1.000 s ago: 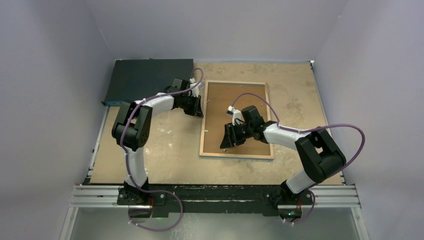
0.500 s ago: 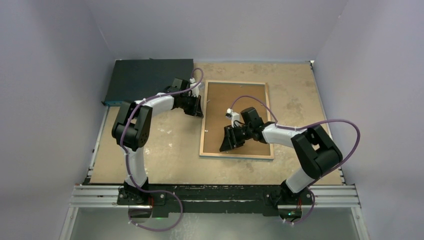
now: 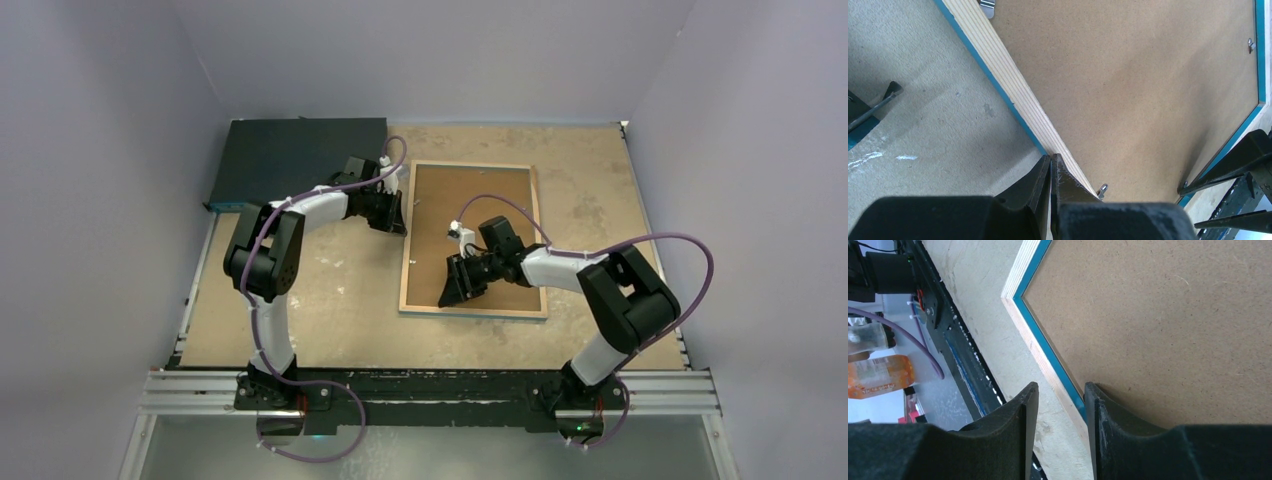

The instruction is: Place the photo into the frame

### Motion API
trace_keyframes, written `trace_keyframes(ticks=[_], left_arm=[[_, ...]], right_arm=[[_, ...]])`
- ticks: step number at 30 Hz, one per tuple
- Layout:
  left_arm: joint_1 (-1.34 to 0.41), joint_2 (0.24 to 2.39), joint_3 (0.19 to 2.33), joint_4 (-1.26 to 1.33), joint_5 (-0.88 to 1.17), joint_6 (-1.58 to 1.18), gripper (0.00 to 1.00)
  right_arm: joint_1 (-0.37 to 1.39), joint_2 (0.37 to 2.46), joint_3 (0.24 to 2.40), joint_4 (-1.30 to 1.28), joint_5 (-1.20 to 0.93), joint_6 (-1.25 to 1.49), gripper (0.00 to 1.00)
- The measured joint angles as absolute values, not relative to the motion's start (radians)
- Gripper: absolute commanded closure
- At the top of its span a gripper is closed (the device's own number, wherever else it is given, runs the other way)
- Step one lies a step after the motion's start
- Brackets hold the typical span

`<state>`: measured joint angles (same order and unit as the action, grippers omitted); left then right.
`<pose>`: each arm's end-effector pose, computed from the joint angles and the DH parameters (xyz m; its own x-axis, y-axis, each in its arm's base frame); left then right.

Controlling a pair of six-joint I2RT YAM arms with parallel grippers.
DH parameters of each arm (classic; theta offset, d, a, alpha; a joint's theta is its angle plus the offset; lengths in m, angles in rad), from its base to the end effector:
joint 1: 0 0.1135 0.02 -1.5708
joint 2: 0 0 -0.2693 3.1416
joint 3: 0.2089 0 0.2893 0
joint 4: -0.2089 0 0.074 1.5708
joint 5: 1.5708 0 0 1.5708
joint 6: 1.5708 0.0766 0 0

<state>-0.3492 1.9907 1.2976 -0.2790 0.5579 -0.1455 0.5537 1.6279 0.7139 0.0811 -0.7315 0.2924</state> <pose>0.4223 -0.1969 0.1099 -0.8507 0.1789 -0.4942 0.4521 0.7287 -0.5144 0.2655 0.2243 0.0979 -0.8256 -0.2582 -0.5017 -0.5593 0.4920 0.6672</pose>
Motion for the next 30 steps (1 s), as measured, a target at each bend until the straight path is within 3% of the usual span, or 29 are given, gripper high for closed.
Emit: trace_keyframes(ticks=[20, 25, 30], left_arm=[[-0.356, 1.991, 1.303, -0.3, 0.559, -0.146, 0.99], [-0.357, 1.991, 1.307, -0.308, 0.556, -0.146, 0.98], [-0.353, 1.985, 1.349, -0.368, 0.52, -0.107, 0.9]], right_arm=[[0.587, 1.613, 0.734, -0.004, -0.692, 0.259, 0.61], [0.606, 1.615, 0.764, -0.048, -0.693, 0.269, 0.48], [0.567, 1.615, 0.86, -0.004, -0.707, 0.353, 0.37]])
